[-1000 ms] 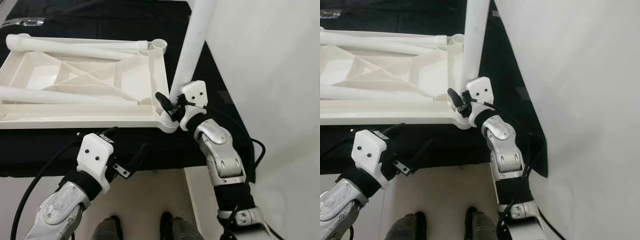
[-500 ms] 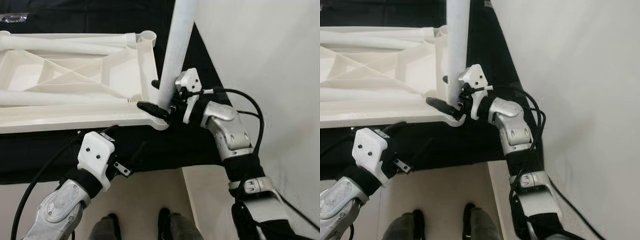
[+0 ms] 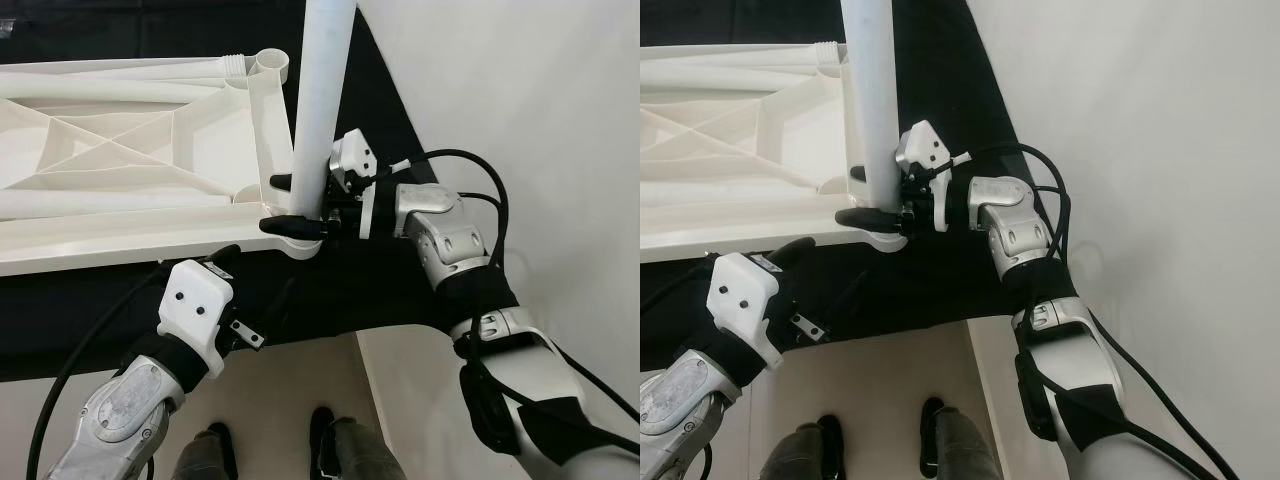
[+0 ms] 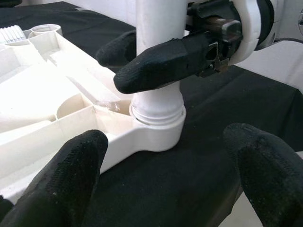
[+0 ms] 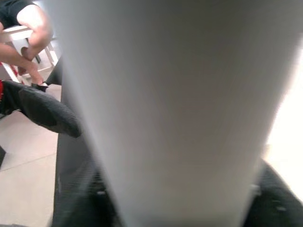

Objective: Building children table

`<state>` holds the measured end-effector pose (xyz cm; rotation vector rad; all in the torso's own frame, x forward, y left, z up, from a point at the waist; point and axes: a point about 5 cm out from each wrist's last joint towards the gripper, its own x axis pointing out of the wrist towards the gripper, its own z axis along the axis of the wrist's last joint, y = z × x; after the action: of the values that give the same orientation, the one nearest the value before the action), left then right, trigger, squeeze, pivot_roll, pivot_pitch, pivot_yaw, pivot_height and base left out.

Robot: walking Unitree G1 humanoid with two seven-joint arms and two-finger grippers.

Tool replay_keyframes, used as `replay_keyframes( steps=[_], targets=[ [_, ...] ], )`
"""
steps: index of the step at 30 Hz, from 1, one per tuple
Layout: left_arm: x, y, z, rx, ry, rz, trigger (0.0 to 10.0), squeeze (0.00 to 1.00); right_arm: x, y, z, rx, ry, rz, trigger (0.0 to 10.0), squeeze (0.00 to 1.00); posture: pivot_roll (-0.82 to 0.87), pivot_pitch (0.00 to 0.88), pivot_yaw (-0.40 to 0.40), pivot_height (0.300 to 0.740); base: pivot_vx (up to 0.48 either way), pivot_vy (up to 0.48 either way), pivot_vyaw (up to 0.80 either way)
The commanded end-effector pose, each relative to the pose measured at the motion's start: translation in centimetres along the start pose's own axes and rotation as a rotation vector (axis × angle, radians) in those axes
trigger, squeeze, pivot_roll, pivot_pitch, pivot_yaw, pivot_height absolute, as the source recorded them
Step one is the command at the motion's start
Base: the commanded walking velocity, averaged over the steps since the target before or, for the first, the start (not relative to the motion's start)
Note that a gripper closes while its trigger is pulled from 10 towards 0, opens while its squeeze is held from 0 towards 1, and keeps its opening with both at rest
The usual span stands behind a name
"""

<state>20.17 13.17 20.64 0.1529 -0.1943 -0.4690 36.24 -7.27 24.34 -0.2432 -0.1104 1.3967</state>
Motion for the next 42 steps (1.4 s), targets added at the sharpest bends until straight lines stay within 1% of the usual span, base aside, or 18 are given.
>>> replay_keyframes(
  steps=[1,6,14,15,16,17,18,19,20,22,30,31,32,34,35,40,41,42],
  targets=[
    [-0.2,-0.3,-0.4,-0.017,0.022,-0.011,10.0,0.0,0.5,0.4,-0.2,0.015,-0.009,0.064,0.0,0.0,0.11,0.285,-0.141,0.74,0.0,0.0,0.0],
    [-0.2,-0.4,-0.4,-0.02,0.024,-0.013,10.0,0.0,0.1,0.2,-0.5,0.023,-0.014,0.058,0.0,0.0,0.1,0.29,-0.14,0.74,0.0,0.0,0.0],
    [-0.2,-0.3,-0.5,-0.015,0.028,-0.017,10.0,0.0,-1.8,0.4,-3.2,0.042,0.015,-0.226,0.0,0.0,0.09,0.29,-0.134,0.74,0.0,0.0,0.0],
    [-0.2,-0.3,-0.4,-0.015,0.026,-0.02,10.0,0.0,-2.3,0.8,-3.7,0.07,0.007,-0.31,0.0,0.0,0.09,0.29,-0.134,0.74,0.0,0.0,0.0],
    [-0.3,-0.2,-0.4,-0.013,0.027,-0.022,10.0,0.0,-2.7,1.0,-4.7,0.084,0.034,-0.548,0.0,0.0,0.07,0.292,-0.136,0.74,0.0,0.0,0.0],
    [-0.3,-0.2,-0.4,-0.013,0.027,-0.022,10.0,0.0,-2.7,1.0,-4.7,0.084,0.034,-0.548,0.0,0.0,0.07,0.292,-0.136,0.74,0.0,0.0,0.0],
    [-0.3,-0.1,-0.5,-0.017,0.028,-0.023,10.0,0.0,-3.2,2.7,-6.3,0.093,0.095,-0.77,0.0,0.0,0.05,0.297,-0.125,0.74,0.0,0.0,0.0],
    [-0.3,-0.1,-0.5,-0.017,0.028,-0.023,10.0,0.0,-3.2,2.7,-6.3,0.093,0.095,-0.77,0.0,0.0,0.05,0.297,-0.125,0.74,0.0,0.0,0.0],
    [-0.3,-0.1,-0.7,-0.017,0.034,-0.025,10.0,0.0,-3.0,4.8,-7.5,0.079,0.146,-0.858,0.0,0.0,0.06,0.303,-0.116,0.74,0.0,0.0,0.0],
    [-0.2,-0.1,-0.7,-0.024,0.033,-0.03,10.0,0.0,-2.6,6.1,-7.9,0.047,0.182,-0.882,0.0,0.0,0.05,0.284,-0.106,0.74,0.0,0.0,0.0],
    [0.0,-0.2,-0.7,-0.028,0.028,-0.034,10.0,0.0,-1.8,5.5,-8.7,0.082,0.188,-0.85,0.0,0.0,0.05,0.286,-0.124,0.74,0.0,0.0,0.0],
    [-0.1,-0.1,-0.8,-0.023,0.03,-0.027,10.0,0.0,-1.9,5.5,-8.6,0.081,0.193,-0.86,3.4,0.0,0.05,0.286,-0.12,0.74,0.0,0.0,0.0],
    [-0.1,0.1,-0.8,-0.02,0.03,-0.022,10.0,0.0,-1.9,5.4,-8.3,0.092,0.168,-0.852,10.0,0.0,0.05,0.286,-0.118,0.74,0.0,0.0,0.0],
    [-0.1,0.1,-0.8,-0.019,0.03,-0.021,10.0,0.0,-1.9,5.2,-8.0,0.104,0.14,-0.842,10.0,0.0,0.05,0.286,-0.117,0.74,0.0,0.0,0.0],
    [0.0,0.0,-0.7,-0.021,0.028,-0.026,10.0,0.0,-1.3,5.2,-6.4,0.133,0.054,-0.758,10.0,1.0,0.05,0.287,-0.118,0.74,0.0,0.0,0.0],
    [0.1,-0.2,-0.7,-0.025,0.024,-0.03,10.0,0.0,-0.3,4.7,-3.0,0.086,-0.062,-0.438,10.0,1.0,0.06,0.286,-0.119,0.74,0.0,0.0,0.0],
    [0.1,-0.2,-0.7,-0.025,0.024,-0.03,10.0,0.0,-0.3,4.7,-3.0,0.086,-0.062,-0.438,10.0,1.0,0.06,0.286,-0.119,0.74,0.0,0.0,0.0],
    [0.1,-0.2,-0.7,-0.024,0.023,-0.029,10.0,0.0,-0.4,4.4,-2.6,0.062,-0.063,-0.367,10.0,0.89,0.06,0.287,-0.122,0.74,0.0,0.0,0.0]
  ],
)
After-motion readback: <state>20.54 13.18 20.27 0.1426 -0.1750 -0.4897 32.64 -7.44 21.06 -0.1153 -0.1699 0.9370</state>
